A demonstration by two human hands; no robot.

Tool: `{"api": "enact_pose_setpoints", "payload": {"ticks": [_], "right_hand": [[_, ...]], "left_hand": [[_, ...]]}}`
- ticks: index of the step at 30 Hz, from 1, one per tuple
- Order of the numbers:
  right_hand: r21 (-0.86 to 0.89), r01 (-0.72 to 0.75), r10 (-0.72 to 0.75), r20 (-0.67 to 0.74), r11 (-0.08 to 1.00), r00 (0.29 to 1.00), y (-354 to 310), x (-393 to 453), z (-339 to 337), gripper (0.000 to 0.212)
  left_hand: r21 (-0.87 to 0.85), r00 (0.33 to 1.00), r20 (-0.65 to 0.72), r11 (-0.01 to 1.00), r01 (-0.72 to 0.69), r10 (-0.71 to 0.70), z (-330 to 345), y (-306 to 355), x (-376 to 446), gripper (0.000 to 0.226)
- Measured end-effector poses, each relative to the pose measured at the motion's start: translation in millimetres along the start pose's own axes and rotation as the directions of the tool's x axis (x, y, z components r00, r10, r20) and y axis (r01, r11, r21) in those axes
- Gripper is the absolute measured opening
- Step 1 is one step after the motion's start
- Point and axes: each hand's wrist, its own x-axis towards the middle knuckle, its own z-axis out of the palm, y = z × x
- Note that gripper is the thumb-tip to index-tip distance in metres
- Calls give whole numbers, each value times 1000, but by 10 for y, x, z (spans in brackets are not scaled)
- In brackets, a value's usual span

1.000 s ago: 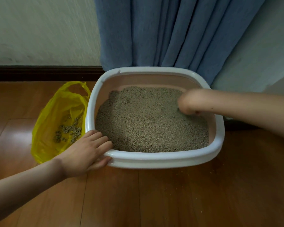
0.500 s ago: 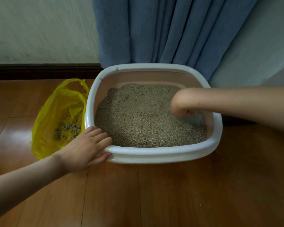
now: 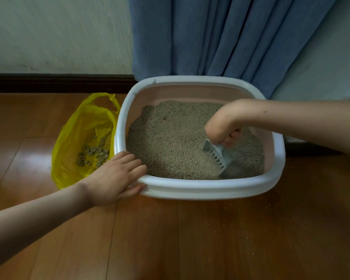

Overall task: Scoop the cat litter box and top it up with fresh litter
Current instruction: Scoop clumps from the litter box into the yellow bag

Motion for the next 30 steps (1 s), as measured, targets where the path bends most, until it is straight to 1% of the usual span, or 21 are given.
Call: {"api": "enact_pose_setpoints", "payload": {"ticks": [2, 4, 5, 6, 7, 9, 11, 12, 13, 15, 17, 19, 21, 23, 25, 26, 27, 28, 29, 30], "right_hand": [[7, -8, 8, 37, 1000, 999, 16, -7, -78, 28], [-81, -47, 46, -16, 996, 999, -4, 33, -76, 34], [-121, -86, 85, -8, 989, 996, -37, 64, -35, 39], [-125, -118, 119, 5, 985, 993, -67, 146, 6, 40], [-75, -136, 140, 50, 988, 989, -110, 200, 40, 38], [15, -104, 102, 100, 994, 990, -188, 190, 55, 33], [99, -10, 1, 91, 995, 996, -222, 102, -9, 32], [113, 22, -31, 77, 993, 997, -227, 68, -50, 32], [104, 29, -35, 59, 994, 998, -228, 57, -83, 32], [62, -14, 12, 24, 998, 1000, -257, 73, -98, 35], [36, -17, 16, 20, 999, 1000, -326, 114, -53, 36], [91, 53, -60, 72, 994, 996, -414, 110, -17, 36], [198, 125, -149, 113, 972, 982, -474, 61, -29, 32], [222, 129, -147, 66, 966, 987, -488, 52, -78, 32], [168, 98, -94, -31, 981, 995, -478, 83, -96, 33], [145, 107, -96, -84, 984, 992, -484, 116, -86, 30], [125, 131, -118, -104, 984, 988, -501, 147, -74, 27], [135, 151, -142, -77, 979, 987, -527, 182, -55, 25], [187, 148, -149, -9, 971, 989, -569, 181, -30, 29], [229, 164, -174, 28, 960, 984, -596, 185, -16, 35]], "left_hand": [[1, 1000, -5, 1000, -3, 3, -3, 3, 4, 30], [5, 1000, -10, 1000, -4, 4, -2, 4, 6, 29], [6, 1000, -11, 1000, -4, 4, -2, 4, 5, 29], [7, 1000, -11, 1000, -5, 5, -1, 4, 3, 29], [8, 1000, -12, 1000, -6, 6, 1, 3, 1, 29], [8, 1000, -18, 1000, -7, 7, 7, 2, -1, 29], [2, 1000, -28, 1000, -7, 8, 8, 3, -1, 27], [-3, 1000, -29, 1000, -7, 7, 8, 4, 0, 27], [-4, 1000, -27, 1000, -5, 5, 7, 5, -1, 27], [0, 1000, -19, 1000, 1, -1, 5, 3, -4, 28], [4, 1000, -15, 1000, 4, -4, 5, 2, -4, 29], [5, 1000, -17, 1000, 2, -2, 7, 4, -6, 29], [6, 1000, -22, 1000, 0, 0, 7, 3, -9, 29], [3, 1000, -26, 1000, -1, 1, 5, 7, -9, 29], [3, 1000, -27, 1000, 0, 0, 0, 7, -5, 29], [3, 1000, -26, 1000, 0, 0, -3, 8, -2, 28], [4, 1000, -26, 1000, 0, 0, -6, 9, 0, 28], [8, 1000, -28, 1000, 0, 0, -8, 10, 1, 27], [10, 1000, -30, 1000, 1, -1, -9, 12, 2, 27], [10, 1000, -30, 1000, 3, -3, -8, 13, -1, 28]]}}
